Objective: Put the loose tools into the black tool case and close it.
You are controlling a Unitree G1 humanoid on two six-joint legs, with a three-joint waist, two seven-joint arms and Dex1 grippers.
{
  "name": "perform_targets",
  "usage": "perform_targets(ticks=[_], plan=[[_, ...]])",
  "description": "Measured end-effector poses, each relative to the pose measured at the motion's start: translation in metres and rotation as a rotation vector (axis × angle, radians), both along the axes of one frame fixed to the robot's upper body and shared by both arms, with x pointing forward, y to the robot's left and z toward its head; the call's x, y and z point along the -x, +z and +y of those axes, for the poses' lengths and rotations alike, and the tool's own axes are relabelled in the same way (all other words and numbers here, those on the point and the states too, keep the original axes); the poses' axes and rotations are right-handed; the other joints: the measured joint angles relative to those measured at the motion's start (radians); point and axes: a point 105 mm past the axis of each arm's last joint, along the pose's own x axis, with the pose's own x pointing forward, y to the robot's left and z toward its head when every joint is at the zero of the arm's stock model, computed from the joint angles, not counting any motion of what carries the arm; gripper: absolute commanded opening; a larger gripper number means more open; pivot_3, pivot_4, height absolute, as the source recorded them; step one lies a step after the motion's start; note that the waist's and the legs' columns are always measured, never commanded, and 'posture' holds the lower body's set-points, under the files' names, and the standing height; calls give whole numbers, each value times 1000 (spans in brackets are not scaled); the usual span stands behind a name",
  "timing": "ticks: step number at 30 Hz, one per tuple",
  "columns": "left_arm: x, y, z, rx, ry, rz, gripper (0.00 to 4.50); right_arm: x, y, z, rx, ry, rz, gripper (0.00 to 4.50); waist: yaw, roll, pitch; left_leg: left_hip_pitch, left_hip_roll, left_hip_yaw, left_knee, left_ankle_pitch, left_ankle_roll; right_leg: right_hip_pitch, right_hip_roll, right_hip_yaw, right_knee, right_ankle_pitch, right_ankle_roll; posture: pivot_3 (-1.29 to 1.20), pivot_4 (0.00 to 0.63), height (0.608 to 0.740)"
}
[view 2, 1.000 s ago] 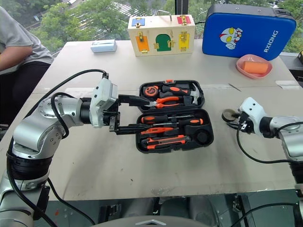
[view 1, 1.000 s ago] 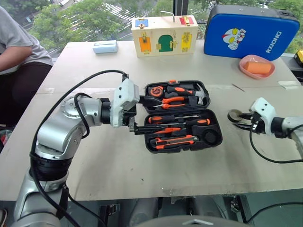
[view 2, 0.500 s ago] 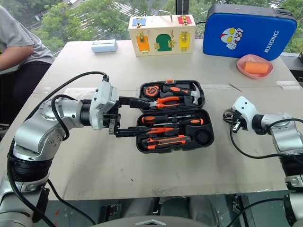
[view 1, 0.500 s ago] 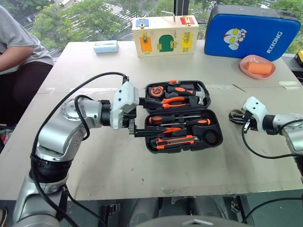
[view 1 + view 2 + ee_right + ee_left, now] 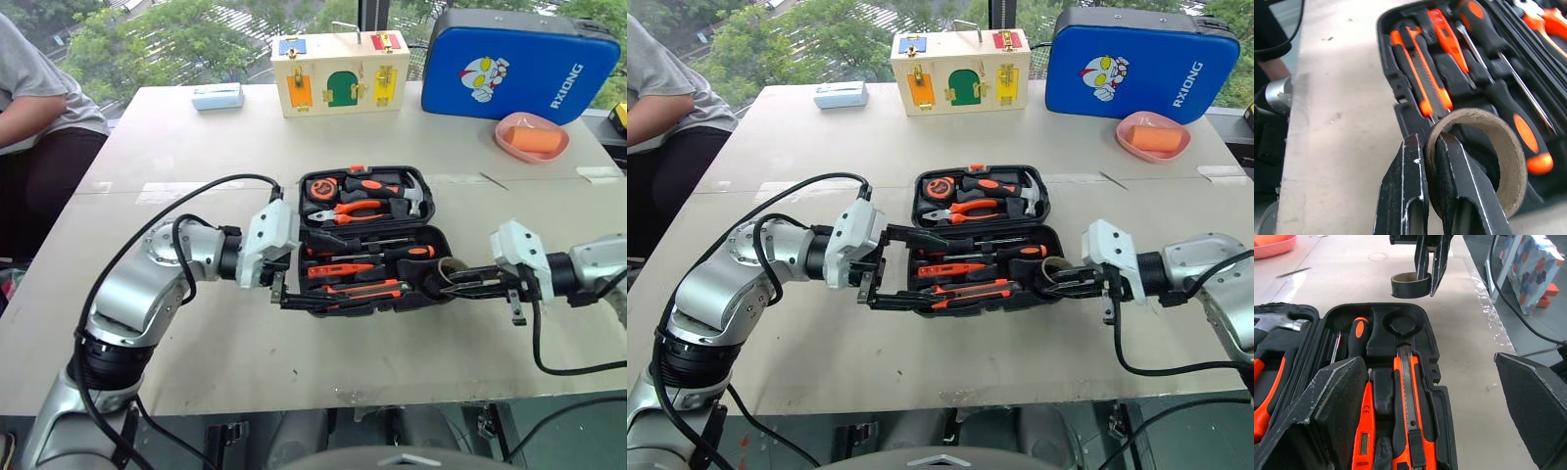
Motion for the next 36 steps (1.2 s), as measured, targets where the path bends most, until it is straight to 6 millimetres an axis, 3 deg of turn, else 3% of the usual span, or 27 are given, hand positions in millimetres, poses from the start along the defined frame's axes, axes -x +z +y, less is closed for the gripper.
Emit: perform_targets(ticks=[4,11,18,21,27,36], plan=[[3,-6,1,-9,-12,8,4500,-6,-18,11,48,2,-21,72,3,0,0,-1,0,0,0,0,0,-1,0,0,0,0,0,0,150,735],[2,-3,1,-10,-12,-4,4500,-18,-38,2,158,-35,-54,72,1,0,0,-1,0,0,0,0,0,-1,0,0,0,0,0,0,150,735],[0,-1,0,-8,1,-11,4500,-19,-37,1,192,-24,-67,72,2,0,0,-1,0,0,0,0,0,-1,0,0,0,0,0,0,150,735],[-1,2,0,-8,1,-21,4500,-16,-34,4,173,-17,-44,856,2,0,0,-1,0,0,0,0,0,-1,0,0,0,0,0,0,150,735],[-2,5,-1,-9,-2,-33,4500,-2,-17,15,93,29,11,3415,2,-1,0,-1,0,0,0,0,0,-1,0,0,0,0,0,0,150,735],[-5,4,-1,-7,23,-28,4500,-3,-7,4,99,-1,17,3415,2,-1,0,-1,0,0,0,0,0,-1,0,0,0,0,0,0,150,735]])
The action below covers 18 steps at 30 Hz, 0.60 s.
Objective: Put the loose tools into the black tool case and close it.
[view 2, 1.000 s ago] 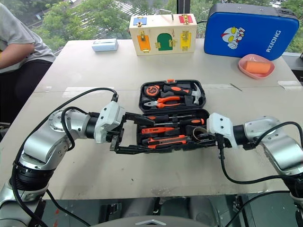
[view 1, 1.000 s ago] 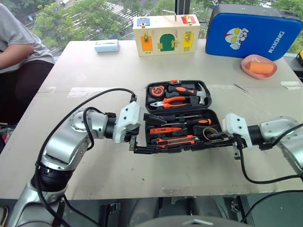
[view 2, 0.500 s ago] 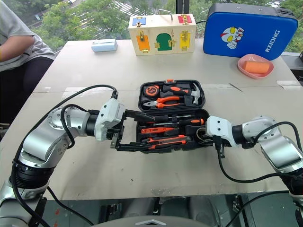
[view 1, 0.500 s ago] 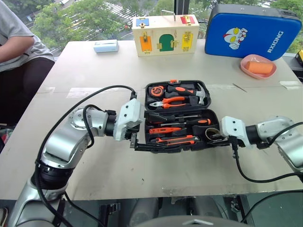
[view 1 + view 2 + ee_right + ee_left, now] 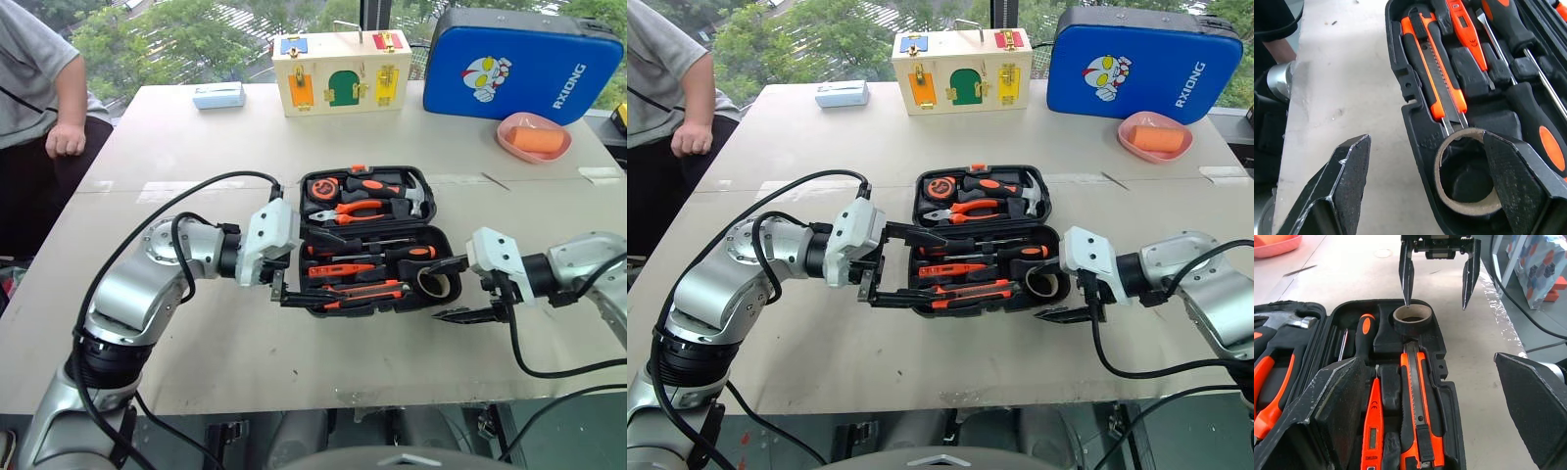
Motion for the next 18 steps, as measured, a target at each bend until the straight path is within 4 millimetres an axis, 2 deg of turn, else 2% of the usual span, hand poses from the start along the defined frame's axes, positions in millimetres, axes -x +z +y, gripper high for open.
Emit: perform_targets(ticks=[4,5,7,8,10,12,13,18], plan=[[-1,0,0,2,10,-1,4500,-5,-5,-3,1,-19,-7,3415,0,0,0,0,0,0,0,0,0,0,0,0,0,0,0,0,150,735],[-1,0,0,2,11,-1,4500,-6,-6,-1,-14,-23,-6,3190,-1,0,0,0,0,0,0,0,0,0,0,0,0,0,0,0,150,735],[-2,0,0,3,16,-3,4500,-9,-10,0,-24,-42,3,2642,-1,0,0,0,0,0,0,0,0,0,0,0,0,0,0,0,150,735],[-2,0,0,4,18,-4,4500,-10,-12,-2,-13,-48,0,2234,-1,0,0,0,0,0,0,0,0,0,0,0,0,0,0,0,150,735],[-2,0,0,3,20,-3,4500,-12,-17,-4,8,-64,-2,1064,1,0,0,0,0,0,0,0,0,0,0,0,0,0,0,0,150,735],[-2,0,0,3,21,-3,4500,-14,-20,-6,15,-80,-1,257,1,0,0,0,0,0,0,0,0,0,0,0,0,0,0,0,150,735],[-2,0,0,3,21,-2,4500,-15,-22,-8,22,-90,1,50,0,0,0,0,0,0,0,0,0,0,0,0,0,0,0,0,150,735],[-3,1,0,0,24,0,4500,-21,-28,-14,36,-109,-13,50,0,0,0,0,0,0,0,0,0,0,0,0,0,0,0,0,150,735]])
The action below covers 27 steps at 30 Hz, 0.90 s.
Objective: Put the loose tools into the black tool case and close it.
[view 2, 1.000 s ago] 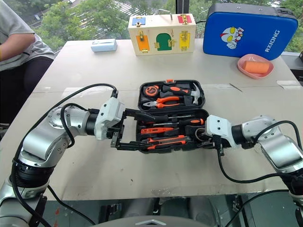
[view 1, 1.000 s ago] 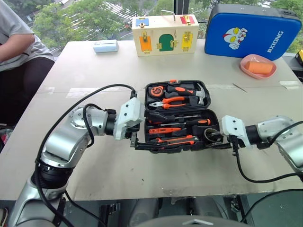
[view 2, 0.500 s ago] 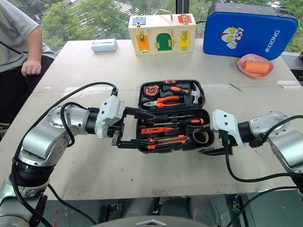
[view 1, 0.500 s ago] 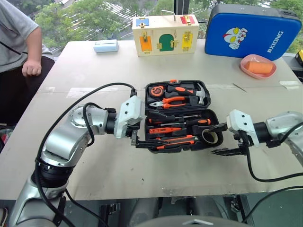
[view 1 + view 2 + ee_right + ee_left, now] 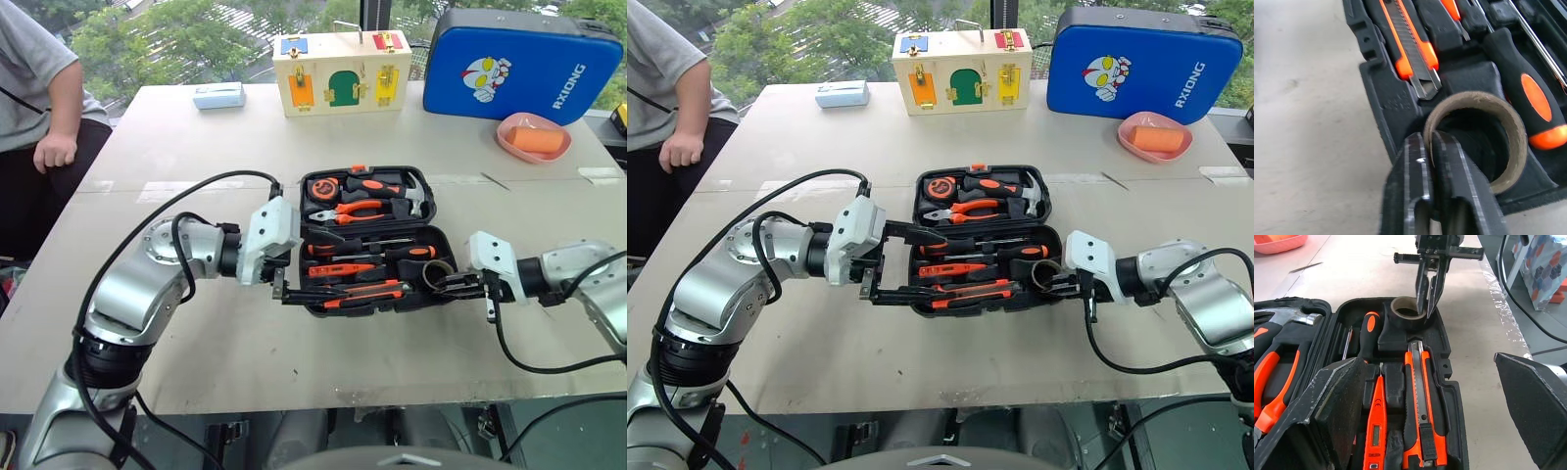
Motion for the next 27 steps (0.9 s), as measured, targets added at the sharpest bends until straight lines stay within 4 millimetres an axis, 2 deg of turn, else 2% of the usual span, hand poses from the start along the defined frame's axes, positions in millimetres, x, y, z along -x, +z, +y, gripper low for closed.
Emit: perform_targets(ticks=[11,24,27], plan=[[-1,4,-1,-1,-4,-14,4500,11,2,-7,33,30,32,50,1,0,0,0,0,0,0,0,0,0,0,0,0,0,0,0,150,735],[0,4,-1,3,-10,-27,4500,10,2,-6,50,48,4,50,1,0,0,0,0,0,0,0,0,0,0,0,0,0,0,0,150,735],[-1,4,-1,2,-9,-30,4500,11,4,-4,38,55,13,1287,1,0,0,0,0,0,0,0,0,0,0,0,0,0,0,0,150,735]])
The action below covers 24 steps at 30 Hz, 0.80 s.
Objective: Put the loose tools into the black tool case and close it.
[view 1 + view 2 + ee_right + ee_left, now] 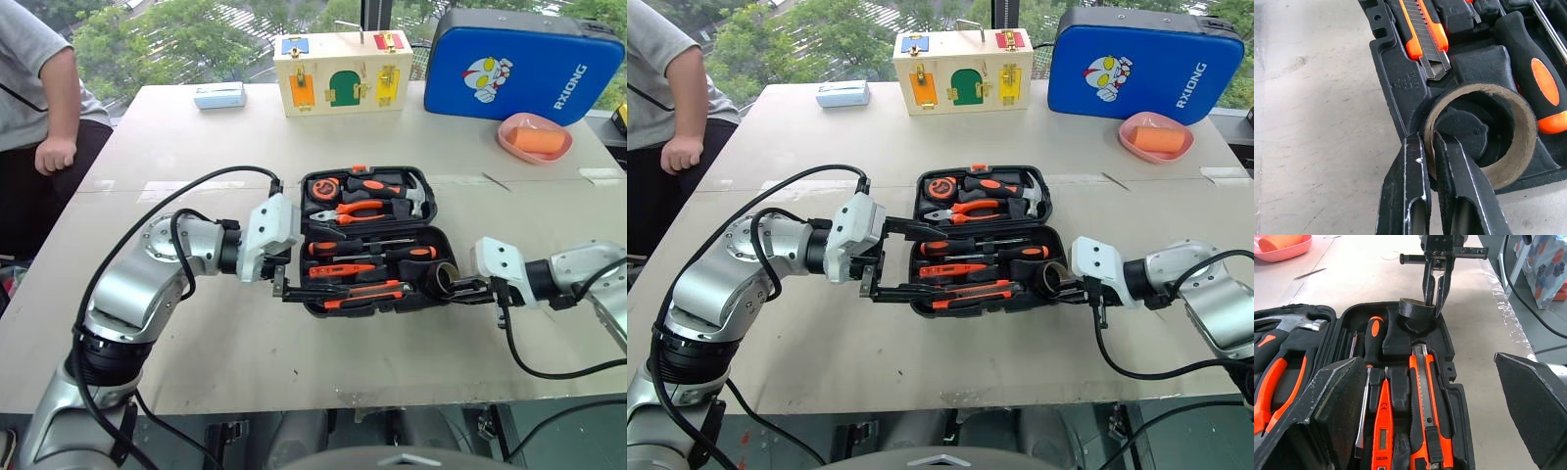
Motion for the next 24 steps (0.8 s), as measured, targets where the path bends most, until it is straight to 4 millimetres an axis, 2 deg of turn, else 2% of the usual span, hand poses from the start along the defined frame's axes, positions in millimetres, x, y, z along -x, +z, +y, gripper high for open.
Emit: perform_targets(ticks=[3,4,5,7,11,14,15,16,18,22,23,24], plan=[[0,0,0,-2,2,-2,4500,5,1,3,-10,20,32,2602,-1,0,0,0,0,0,0,0,0,0,0,0,0,0,0,0,150,735],[0,0,0,-3,3,-3,4500,7,2,3,-11,28,37,3230,-1,0,0,0,0,0,0,0,0,0,0,0,0,0,0,0,150,735],[0,0,0,-3,3,-3,4500,8,3,4,-11,34,38,3491,-1,0,0,0,0,0,0,0,0,0,0,0,0,0,0,0,150,735],[-1,0,0,-3,4,-2,4500,10,8,6,-22,40,41,4403,-1,0,0,0,0,0,0,0,0,0,0,0,0,0,0,0,150,735],[-2,-1,1,-2,10,1,4500,8,18,7,-53,29,38,4403,-1,0,0,0,0,0,0,0,0,0,0,0,0,0,0,0,150,735],[-4,-6,6,4,53,26,4500,-5,34,4,-103,-21,4,4403,-4,0,0,0,0,0,0,0,0,0,0,1,0,0,0,0,150,735],[-7,-9,11,9,95,43,4500,-13,40,3,-132,-56,-9,3872,-5,0,0,0,0,0,0,0,0,0,0,1,0,0,0,0,150,735],[-11,-13,20,12,154,67,4244,-23,44,-3,-158,-110,-23,3541,-6,-1,1,1,0,1,0,0,0,0,0,1,1,0,0,0,150,735],[-17,-17,38,8,257,98,3658,-37,46,-13,-177,-180,-30,2582,-4,-1,1,0,0,0,-1,0,0,-1,0,1,0,0,0,0,150,735],[-21,-36,80,-30,455,169,1910,-58,40,-36,-162,-281,-60,808,-2,-1,1,0,0,2,-3,0,0,-2,0,2,0,0,0,0,150,735],[-21,-42,89,-43,494,180,1329,-63,38,-40,-162,-298,-75,224,-3,0,1,0,0,2,-2,0,0,-3,0,3,0,0,0,0,150,735],[-22,-47,95,-51,524,186,854,-68,36,-43,-157,-314,-88,0,-2,0,1,0,0,2,-2,0,0,-3,0,3,0,0,0,0,150,735]])
